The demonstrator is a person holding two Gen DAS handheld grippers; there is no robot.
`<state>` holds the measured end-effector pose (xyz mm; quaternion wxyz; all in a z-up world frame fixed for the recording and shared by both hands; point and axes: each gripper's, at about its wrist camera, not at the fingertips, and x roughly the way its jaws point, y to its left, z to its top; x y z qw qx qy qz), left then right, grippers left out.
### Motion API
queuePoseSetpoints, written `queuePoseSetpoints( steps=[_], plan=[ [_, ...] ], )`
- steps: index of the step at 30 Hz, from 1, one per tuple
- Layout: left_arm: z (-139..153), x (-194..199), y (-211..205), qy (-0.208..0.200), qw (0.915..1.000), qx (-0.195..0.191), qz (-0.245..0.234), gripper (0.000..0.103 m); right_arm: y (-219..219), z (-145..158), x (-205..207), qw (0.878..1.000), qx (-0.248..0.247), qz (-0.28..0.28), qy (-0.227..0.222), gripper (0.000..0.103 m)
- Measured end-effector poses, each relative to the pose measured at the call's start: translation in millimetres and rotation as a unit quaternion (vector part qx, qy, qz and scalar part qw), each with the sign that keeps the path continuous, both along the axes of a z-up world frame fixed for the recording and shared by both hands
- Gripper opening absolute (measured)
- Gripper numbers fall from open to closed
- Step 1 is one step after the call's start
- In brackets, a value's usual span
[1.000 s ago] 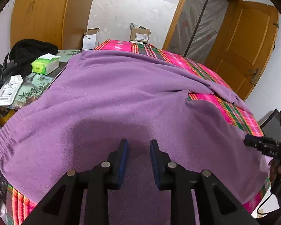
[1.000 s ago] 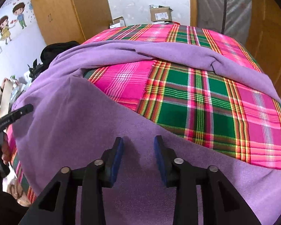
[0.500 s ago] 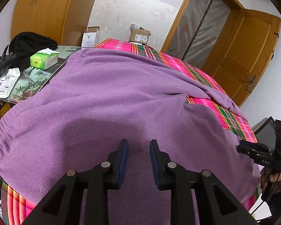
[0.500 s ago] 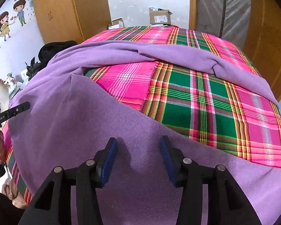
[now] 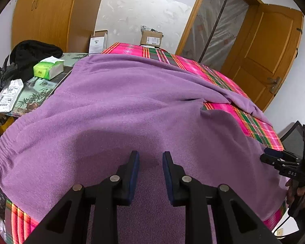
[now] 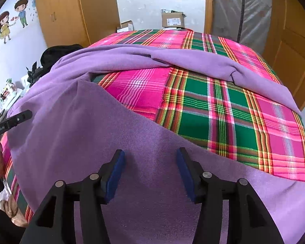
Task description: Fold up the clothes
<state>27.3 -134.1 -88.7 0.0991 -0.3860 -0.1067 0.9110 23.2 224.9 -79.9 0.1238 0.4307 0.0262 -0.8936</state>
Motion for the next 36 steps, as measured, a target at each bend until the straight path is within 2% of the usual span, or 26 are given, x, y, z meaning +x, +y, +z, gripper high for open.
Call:
queuePoseSetpoints(
  steps=[4,12,26,29,32,34,36],
  plan=[
    [0.9,-0.1,5.5,0.001,0.9998,-0.019,0.000,0.024,2.4,-0.2,2.0,1.000,-0.008,0.000,0.006,0.056],
    [1.0,-0.7,8.4,0.001,0.9995,-0.031,0.000,0.024,0.9,-1.7,4.7,1.000,-0.005,0.001,0.020,0.056],
    [0.7,-1.1,5.6,0.000,0.9998,-0.022,-0.001,0.024,-1.2,-2.6,3.3,1.000,0.001,0.004,0.022,0.057],
    [2.7,-0.6,6.2,-0.006,0.9995,-0.029,-0.009,0.024,6.8,2.2,3.1,1.000,-0.015,0.024,0.003,0.055],
    [11.4,3.3,10.0,-0.021,0.9986,-0.041,-0.025,0.024,27.4,20.2,15.9,0.999,-0.038,0.008,0.005,0.055],
    [18.9,6.8,12.2,-0.033,0.9979,-0.044,-0.035,0.024,36.8,35.4,26.9,0.999,-0.035,-0.002,0.017,0.055],
    [36.6,8.8,19.8,-0.006,0.9973,-0.055,-0.049,0.024,36.0,45.4,26.3,0.999,-0.036,-0.003,0.026,0.055]
  ],
)
